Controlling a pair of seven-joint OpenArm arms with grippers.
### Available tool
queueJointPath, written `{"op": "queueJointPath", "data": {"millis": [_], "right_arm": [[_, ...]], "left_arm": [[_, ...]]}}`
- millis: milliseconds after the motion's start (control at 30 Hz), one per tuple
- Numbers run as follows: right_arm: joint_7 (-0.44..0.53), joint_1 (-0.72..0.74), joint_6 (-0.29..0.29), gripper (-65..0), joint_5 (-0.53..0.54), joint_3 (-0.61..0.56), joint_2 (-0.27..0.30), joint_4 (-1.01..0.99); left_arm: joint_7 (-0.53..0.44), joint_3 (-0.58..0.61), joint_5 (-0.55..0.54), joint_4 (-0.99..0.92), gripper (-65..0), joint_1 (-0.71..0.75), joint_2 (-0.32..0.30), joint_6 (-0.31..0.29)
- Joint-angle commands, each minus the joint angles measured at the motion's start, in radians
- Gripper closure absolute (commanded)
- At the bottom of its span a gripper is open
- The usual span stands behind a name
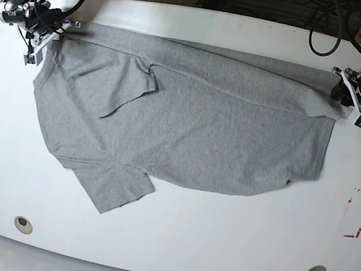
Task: Fold the T-shirt properly
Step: 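Pull the held shirt edge taut between both grippers, then move both grippers to the opposite shirt edge and grasp it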
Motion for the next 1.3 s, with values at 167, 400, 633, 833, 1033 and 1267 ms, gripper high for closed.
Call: {"op": "queueJointPath", "data": {"millis": [167, 400, 633, 833, 1033, 1267], "right_arm": [[0.005, -0.044, -0.001, -16.2, 0.002, 0.002, 0.017, 0.105], [0.005, -0.047, -0.001, -43.3, 0.004, 0.005, 0.014, 0.210], [0.001, -0.004, -0.001, -53.4, 0.131, -0.003, 0.015, 0.226], [-0.022, 0.077, -0.001, -53.3, 0.130, -0.126, 0.015, 0.150], [0.018, 0.217, -0.001, -53.3, 0.061, -0.166, 0.014, 0.021], [0.071, 0.453, -0.001, -53.3, -0.039, -0.164, 0.064, -0.255]], "left_arm": [[0.044, -0.008, 0.033, 0.054, -26.9, 0.043, -0.034, 0.002], [0.046, -0.001, 0.027, 0.153, -27.4, 0.089, -0.056, 0.002], [0.075, -0.005, 0.027, 0.293, -27.5, 0.088, -0.056, 0.002], [0.086, -0.003, 0.027, 0.322, -27.5, 0.042, -0.050, 0.002], [0.086, 0.026, 0.034, 0.316, -27.5, -0.046, -0.047, 0.002], [0.158, 0.115, 0.034, 0.301, -44.0, -0.142, -0.053, 0.002]]}}
